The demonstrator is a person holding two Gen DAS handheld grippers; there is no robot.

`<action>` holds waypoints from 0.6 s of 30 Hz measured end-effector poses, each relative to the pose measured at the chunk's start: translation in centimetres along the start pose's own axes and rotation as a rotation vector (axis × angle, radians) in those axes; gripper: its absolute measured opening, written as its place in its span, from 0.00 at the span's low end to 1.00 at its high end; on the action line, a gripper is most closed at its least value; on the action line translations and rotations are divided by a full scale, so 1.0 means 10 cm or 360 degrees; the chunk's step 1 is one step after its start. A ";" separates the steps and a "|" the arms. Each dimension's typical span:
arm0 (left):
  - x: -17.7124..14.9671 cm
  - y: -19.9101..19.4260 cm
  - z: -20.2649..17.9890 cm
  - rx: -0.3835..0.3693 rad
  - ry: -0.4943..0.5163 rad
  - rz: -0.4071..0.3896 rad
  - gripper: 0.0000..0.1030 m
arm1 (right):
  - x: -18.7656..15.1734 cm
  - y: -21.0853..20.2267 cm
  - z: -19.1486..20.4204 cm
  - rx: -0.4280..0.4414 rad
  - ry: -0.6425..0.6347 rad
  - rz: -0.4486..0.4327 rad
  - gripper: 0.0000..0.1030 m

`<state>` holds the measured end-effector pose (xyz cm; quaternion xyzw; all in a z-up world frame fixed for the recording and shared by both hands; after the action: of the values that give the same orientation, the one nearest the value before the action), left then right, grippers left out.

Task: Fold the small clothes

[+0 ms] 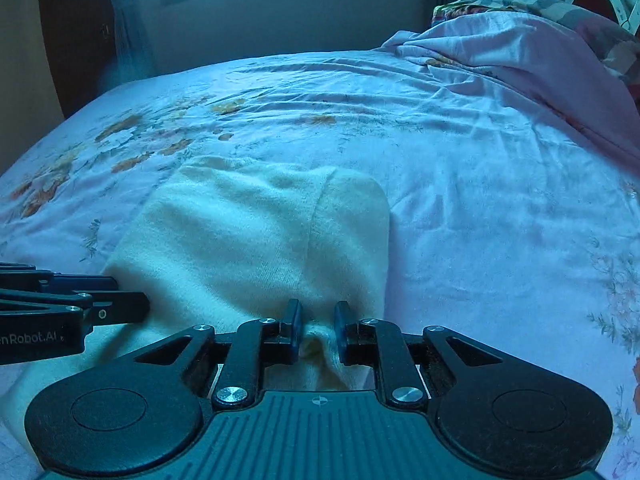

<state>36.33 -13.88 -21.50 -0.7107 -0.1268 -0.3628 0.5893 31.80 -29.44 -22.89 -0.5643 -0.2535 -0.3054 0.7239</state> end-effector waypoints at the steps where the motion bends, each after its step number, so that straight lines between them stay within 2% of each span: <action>1: 0.08 -0.03 0.00 -0.0018 -0.0008 -0.0035 0.31 | 0.07 -0.04 0.01 0.0007 -0.0020 -0.0048 0.15; 3: 0.23 0.03 0.01 0.0006 0.0000 -0.0069 0.33 | 0.28 -0.05 0.07 0.0021 -0.0056 -0.0137 0.15; 7: 0.47 0.46 0.08 0.0081 -0.0032 -0.0005 0.33 | 0.60 0.27 0.04 -0.0035 -0.0091 -0.0128 0.15; 8: 0.49 0.55 0.10 0.0099 -0.0026 0.0011 0.33 | 0.63 0.39 0.00 -0.0060 -0.0098 -0.0096 0.15; 10: 0.44 0.76 0.15 0.0149 -0.0007 0.0073 0.36 | 0.53 0.68 -0.12 -0.0094 -0.0082 0.0058 0.15; 14: 0.46 0.74 0.18 0.0153 -0.0019 0.0066 0.34 | 0.55 0.76 -0.22 -0.0074 -0.0037 0.0075 0.16; 16: 0.44 0.60 0.20 0.0116 -0.0054 0.0037 0.34 | 0.58 0.62 -0.19 -0.0068 -0.0008 0.0044 0.16; 18: 0.35 0.42 0.19 0.0105 -0.0042 -0.0002 0.34 | 0.56 0.37 -0.05 0.0006 -0.0026 -0.0042 0.16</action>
<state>42.09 -14.11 -22.37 -0.6955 -0.1468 -0.3494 0.6104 38.37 -30.15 -21.44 -0.5619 -0.2674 -0.3099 0.7188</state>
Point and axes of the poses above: each gripper's, at about its wrist camera, not at the fingertips, and y roughly the way its jaws point, z to its left, x to its top, the point moved 8 cm from there along y, roughly the way its jaws point, and after that the axes turned 10 degrees about x, right-handed, at the moved point
